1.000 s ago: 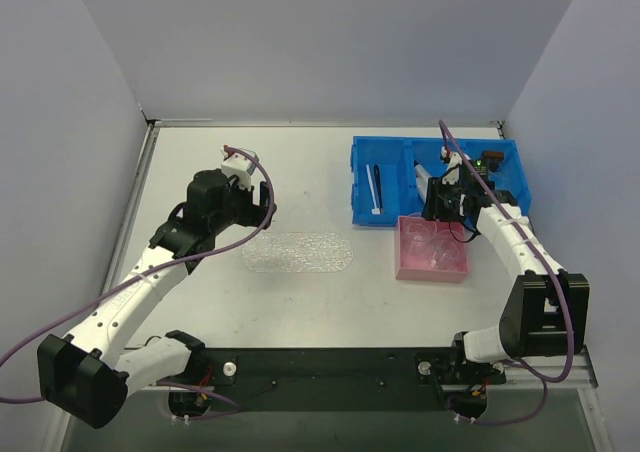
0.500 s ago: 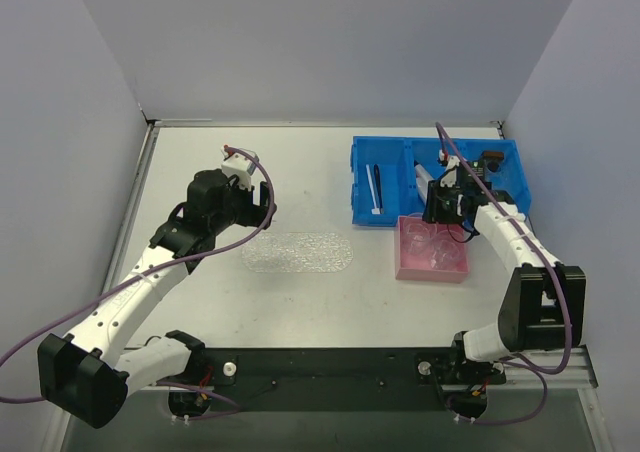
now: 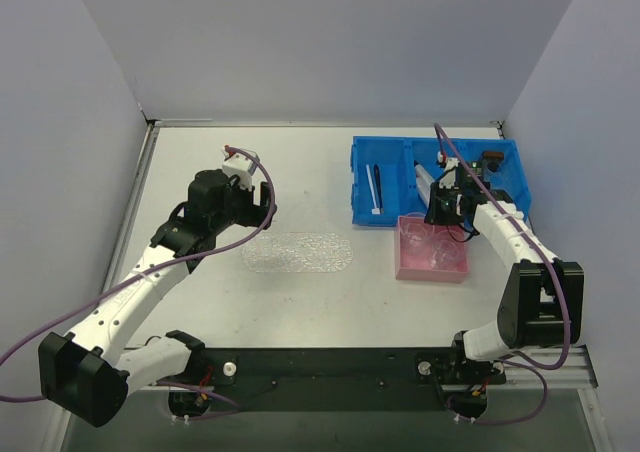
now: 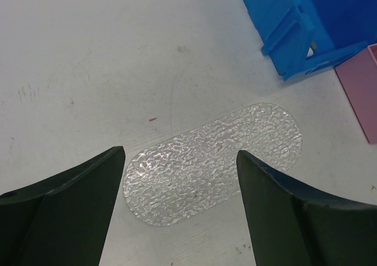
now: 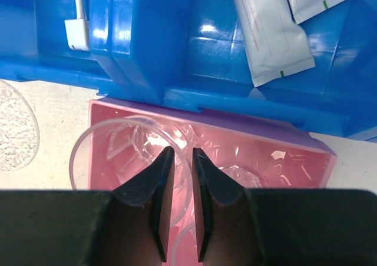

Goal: Prepare toiletry sets of a toothbrush and toothpaste on the tray

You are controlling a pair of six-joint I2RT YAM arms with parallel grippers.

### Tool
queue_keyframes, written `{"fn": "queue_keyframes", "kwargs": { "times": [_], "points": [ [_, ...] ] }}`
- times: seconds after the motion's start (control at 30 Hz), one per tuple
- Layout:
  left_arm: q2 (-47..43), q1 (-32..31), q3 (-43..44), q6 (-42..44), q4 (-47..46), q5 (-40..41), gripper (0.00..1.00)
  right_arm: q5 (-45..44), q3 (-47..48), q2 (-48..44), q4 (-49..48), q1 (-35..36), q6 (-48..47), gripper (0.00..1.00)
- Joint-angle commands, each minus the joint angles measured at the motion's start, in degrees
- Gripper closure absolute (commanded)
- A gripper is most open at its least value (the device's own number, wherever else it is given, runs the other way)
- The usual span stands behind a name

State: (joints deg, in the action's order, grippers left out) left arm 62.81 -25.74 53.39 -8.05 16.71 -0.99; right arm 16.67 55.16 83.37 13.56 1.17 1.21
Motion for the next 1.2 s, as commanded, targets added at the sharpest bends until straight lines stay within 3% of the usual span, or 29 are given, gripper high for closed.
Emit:
{"fn": "queue_keyframes", "kwargs": {
  "times": [0.0, 0.2, 0.43, 0.77, 0.83, 0.9, 1.17],
  "points": [
    [0.12, -0.02, 1.81, 0.58, -1.77, -1.20, 0.13, 1.53, 0.13, -1.11, 0.50, -0.03, -0.77, 0.89],
    [0.12, -0.02, 1.72, 0.41, -1.68, -1.12, 0.13, 1.09, 0.65, -1.72, 1.90, 0.06, -0.86, 1.00],
    [0.21, -0.02, 1.81, 0.06, -1.86, -1.64, 0.13, 1.18, 0.30, -6.28, 2.35, 0.32, -0.25, 1.00],
    [0.04, -0.10, 1.55, -1.00, -2.38, -1.64, 0.14, -8.66, 0.48, -17.61, 3.13, 4.10, 0.28, 1.00],
    [-0.05, -0.10, 1.46, -1.09, -2.73, -1.64, 0.20, -13.31, 2.05, -19.29, 5.06, 6.73, 0.54, 1.00],
    [-0.23, -0.19, 1.46, -0.74, -2.74, -1.99, 0.32, -16.48, 3.46, -21.49, 6.91, 10.93, 0.98, 1.00],
    [-0.66, -1.77, 0.93, -2.58, -5.10, -5.76, 0.30, -25.80, 6.89, -22.83, 7.62, 26.85, 6.77, 1.00]
  ]
}}
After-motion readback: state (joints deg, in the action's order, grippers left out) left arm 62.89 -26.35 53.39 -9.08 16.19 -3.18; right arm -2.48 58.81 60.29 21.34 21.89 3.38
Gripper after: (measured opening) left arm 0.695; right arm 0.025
